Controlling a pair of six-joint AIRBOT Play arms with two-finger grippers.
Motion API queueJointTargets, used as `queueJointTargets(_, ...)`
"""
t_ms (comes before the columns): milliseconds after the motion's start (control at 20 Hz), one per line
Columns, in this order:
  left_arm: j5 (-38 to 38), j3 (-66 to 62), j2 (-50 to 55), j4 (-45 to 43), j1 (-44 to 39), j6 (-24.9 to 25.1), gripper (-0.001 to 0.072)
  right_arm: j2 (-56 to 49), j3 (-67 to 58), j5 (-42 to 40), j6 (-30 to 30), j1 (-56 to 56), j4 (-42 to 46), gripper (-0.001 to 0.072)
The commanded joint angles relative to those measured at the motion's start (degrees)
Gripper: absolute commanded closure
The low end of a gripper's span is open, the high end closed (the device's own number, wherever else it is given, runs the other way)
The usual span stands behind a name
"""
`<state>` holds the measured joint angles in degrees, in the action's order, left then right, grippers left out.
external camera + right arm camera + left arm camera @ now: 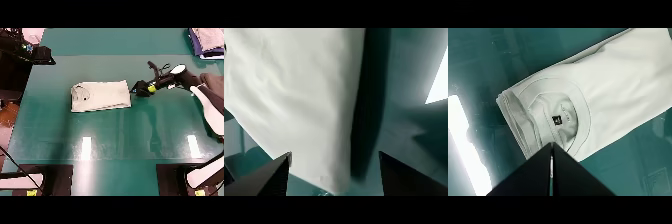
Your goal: Fold the shirts.
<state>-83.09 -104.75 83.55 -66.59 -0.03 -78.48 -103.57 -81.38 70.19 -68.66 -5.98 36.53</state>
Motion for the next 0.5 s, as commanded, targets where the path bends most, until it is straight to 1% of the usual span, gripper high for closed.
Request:
queueJointTargets(0,-0.11,0.02,0.02,0.15,0.02,0.02,0.0677,-5.57,-3.28,-1.4,-0.07,-4.0,-4.24,0.0078)
queueJointTargets(150,-0.17,0.02,0.02,0.17,0.02,0.02,0.0677,-10.58,-8.31,-1.68,-0.02,-8.35,-9.05,0.0089)
queueJointTargets(200,-0.17,0.02,0.02,0.17,0.02,0.04,0.0677,-12.0,-10.14,-1.7,0.44,-9.66,-10.12,0.0138)
queueJointTargets(250,-0.2,0.02,0.02,0.17,0.02,0.04,0.0677,-12.9,-11.76,-2.21,0.94,-10.86,-9.97,0.0242)
queueJointTargets(300,-0.46,0.02,0.02,0.17,0.02,0.04,0.0677,-13.09,-12.72,-2.99,2.19,-11.78,-9.97,0.0365)
queueJointTargets(350,-0.7,0.02,0.02,0.17,0.02,0.04,0.0677,-13.05,-13.62,-3.96,3.65,-12.52,-9.97,0.0504)
queueJointTargets(400,-0.79,0.02,0.02,0.17,0.02,0.04,0.0677,-13.05,-14.75,-4.24,4.92,-12.85,-9.94,0.0665)
queueJointTargets(450,-0.79,0.02,0.02,0.22,0.02,0.02,0.0677,-12.98,-15.98,-3.91,5.7,-12.85,-9.92,0.0697)
